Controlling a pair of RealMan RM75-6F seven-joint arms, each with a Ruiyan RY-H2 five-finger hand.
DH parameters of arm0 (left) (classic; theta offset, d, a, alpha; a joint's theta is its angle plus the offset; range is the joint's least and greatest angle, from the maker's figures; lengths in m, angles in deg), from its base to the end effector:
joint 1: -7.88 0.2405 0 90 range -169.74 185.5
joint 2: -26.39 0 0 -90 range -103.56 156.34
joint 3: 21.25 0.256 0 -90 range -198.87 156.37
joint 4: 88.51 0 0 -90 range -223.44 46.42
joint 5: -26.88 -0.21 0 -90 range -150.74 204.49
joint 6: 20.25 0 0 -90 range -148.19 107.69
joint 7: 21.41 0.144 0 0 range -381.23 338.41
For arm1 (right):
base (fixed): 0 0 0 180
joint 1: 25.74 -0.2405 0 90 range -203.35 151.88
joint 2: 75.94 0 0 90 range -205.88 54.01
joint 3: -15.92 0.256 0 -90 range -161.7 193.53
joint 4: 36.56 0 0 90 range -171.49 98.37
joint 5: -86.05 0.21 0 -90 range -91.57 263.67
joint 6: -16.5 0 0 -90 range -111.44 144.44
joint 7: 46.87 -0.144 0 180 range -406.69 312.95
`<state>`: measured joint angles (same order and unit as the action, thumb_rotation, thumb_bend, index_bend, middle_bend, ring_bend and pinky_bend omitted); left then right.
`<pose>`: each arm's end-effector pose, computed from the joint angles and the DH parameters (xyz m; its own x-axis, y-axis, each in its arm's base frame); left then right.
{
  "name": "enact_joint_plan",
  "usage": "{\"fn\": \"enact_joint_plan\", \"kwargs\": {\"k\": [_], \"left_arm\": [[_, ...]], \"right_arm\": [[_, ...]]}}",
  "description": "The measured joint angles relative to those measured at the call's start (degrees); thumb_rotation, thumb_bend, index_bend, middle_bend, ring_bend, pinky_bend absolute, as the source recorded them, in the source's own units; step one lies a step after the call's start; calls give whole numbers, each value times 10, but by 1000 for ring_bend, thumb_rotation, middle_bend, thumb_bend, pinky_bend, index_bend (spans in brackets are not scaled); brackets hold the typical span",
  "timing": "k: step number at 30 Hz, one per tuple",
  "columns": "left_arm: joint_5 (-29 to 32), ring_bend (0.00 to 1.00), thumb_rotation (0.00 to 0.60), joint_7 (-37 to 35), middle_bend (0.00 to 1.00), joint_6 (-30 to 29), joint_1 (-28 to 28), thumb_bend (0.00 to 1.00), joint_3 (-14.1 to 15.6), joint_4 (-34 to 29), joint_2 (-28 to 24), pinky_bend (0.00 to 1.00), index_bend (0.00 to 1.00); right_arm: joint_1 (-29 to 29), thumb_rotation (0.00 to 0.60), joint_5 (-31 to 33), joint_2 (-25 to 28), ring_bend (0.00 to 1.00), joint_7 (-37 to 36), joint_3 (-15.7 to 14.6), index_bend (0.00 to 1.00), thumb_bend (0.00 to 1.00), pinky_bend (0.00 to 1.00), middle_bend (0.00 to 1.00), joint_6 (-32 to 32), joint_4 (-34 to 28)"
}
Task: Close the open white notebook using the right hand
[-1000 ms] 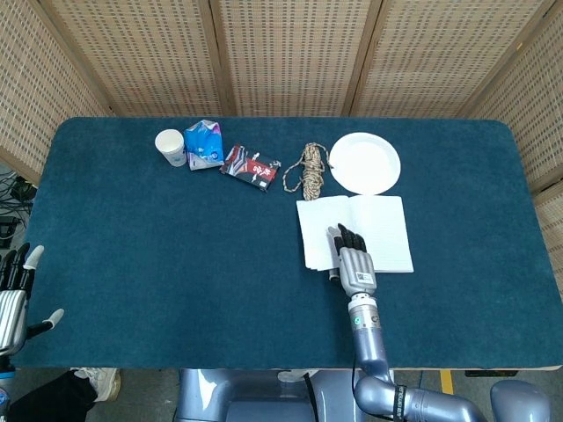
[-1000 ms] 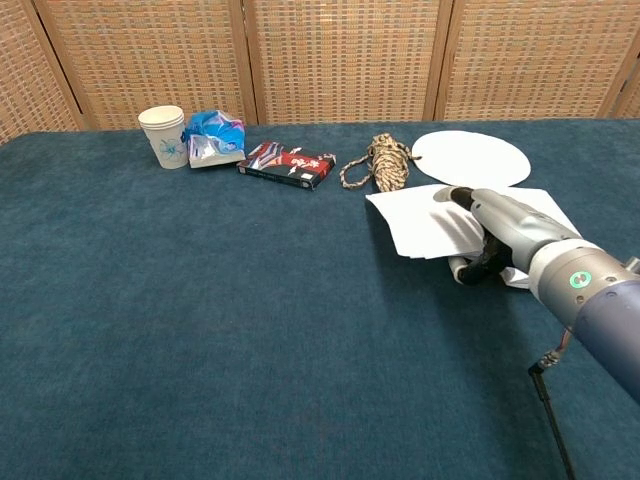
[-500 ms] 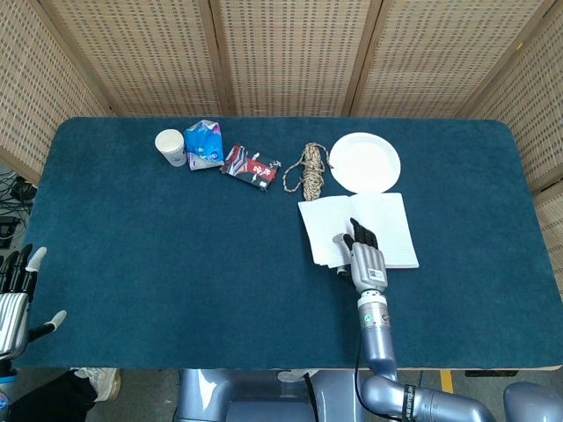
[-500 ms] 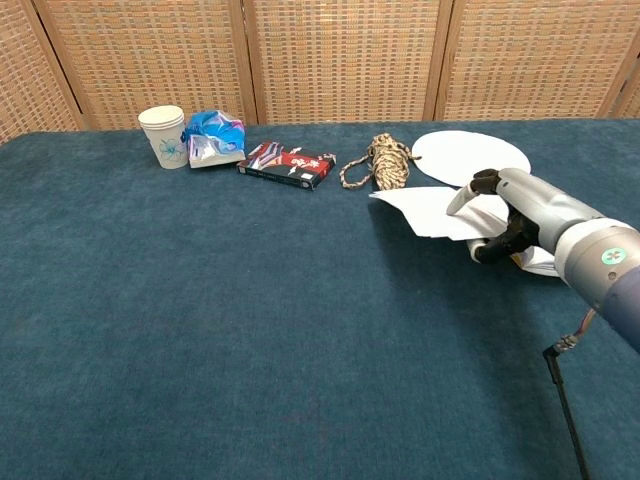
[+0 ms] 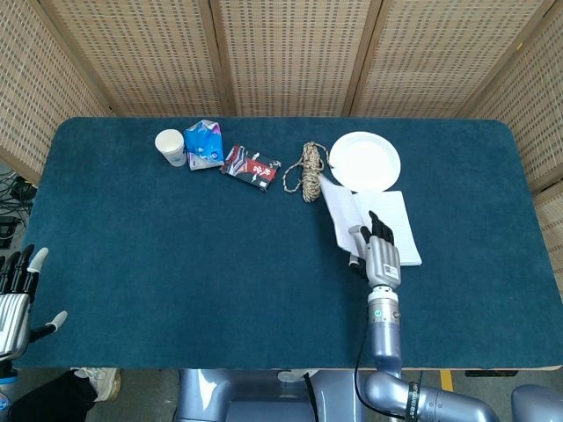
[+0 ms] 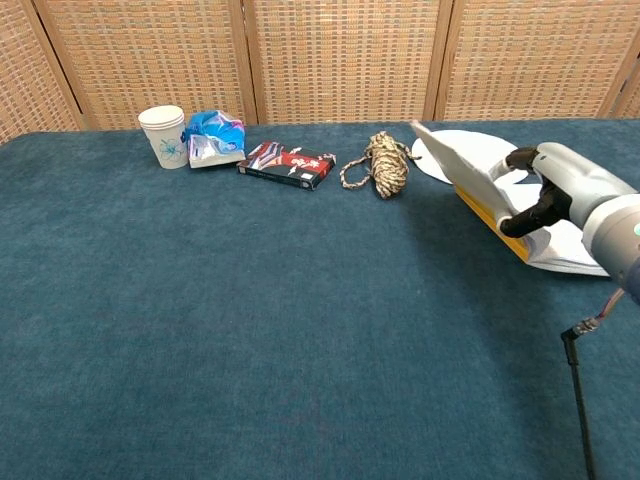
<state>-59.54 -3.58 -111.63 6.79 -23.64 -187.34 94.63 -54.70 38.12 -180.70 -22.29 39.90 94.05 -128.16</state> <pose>-0.2875 0.1576 0.1419 0.5109 -0.0547 0.8579 0.8594 0.0569 -0.5081 -0.1563 -0.3087 -0.0212 -0.0791 -0.0722 0.9942 -0.9767 0.2054 -0.0628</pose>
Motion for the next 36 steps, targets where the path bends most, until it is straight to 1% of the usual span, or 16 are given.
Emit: {"fn": "enact_joint_plan", "kwargs": {"k": [3, 6, 10, 14, 16, 24, 30, 33, 36], "left_arm": [[-1, 0, 600, 1, 0, 1, 0, 71, 1, 0, 1, 0, 0], [-4, 0, 600, 2, 0, -1, 1, 72, 2, 0, 1, 0, 0], [-6, 0, 600, 2, 0, -2, 1, 72, 2, -1, 1, 0, 0], [-8, 0, 600, 2, 0, -2, 2, 72, 2, -1, 1, 0, 0], [-8, 0, 600, 2, 0, -2, 2, 72, 2, -1, 1, 0, 0], [-10, 0, 600, 0, 0, -3, 3, 71, 2, -1, 0, 0, 0], [-13, 0, 600, -1, 0, -3, 3, 72, 3, -3, -1, 0, 0], [-12, 0, 600, -2, 0, -3, 4, 72, 3, -3, -2, 0, 0], [-9, 0, 600, -4, 0, 1, 3, 71, 3, -3, -4, 0, 0]], "right_arm": [[4, 600, 4, 0, 0, -10, 7, 333, 685, 0, 0, 9, -1], [7, 600, 10, 0, 0, -21, 14, 290, 662, 0, 0, 14, -1], [10, 600, 11, 2, 0, -26, 20, 169, 619, 0, 0, 23, 6], [12, 600, 4, 4, 0, -30, 20, 49, 601, 0, 0, 34, 16], [13, 600, 0, 4, 0, -30, 20, 17, 598, 0, 0, 40, 23], [25, 600, -3, 15, 0, -36, 16, 2, 595, 0, 0, 47, 56], [39, 600, -12, 39, 0, -42, 2, 2, 586, 0, 0, 39, 65], [50, 600, -26, 60, 0, -53, -14, 2, 548, 0, 0, 27, 51], [61, 600, -57, 90, 0, -69, -43, 1, 483, 0, 0, 10, 30]]}}
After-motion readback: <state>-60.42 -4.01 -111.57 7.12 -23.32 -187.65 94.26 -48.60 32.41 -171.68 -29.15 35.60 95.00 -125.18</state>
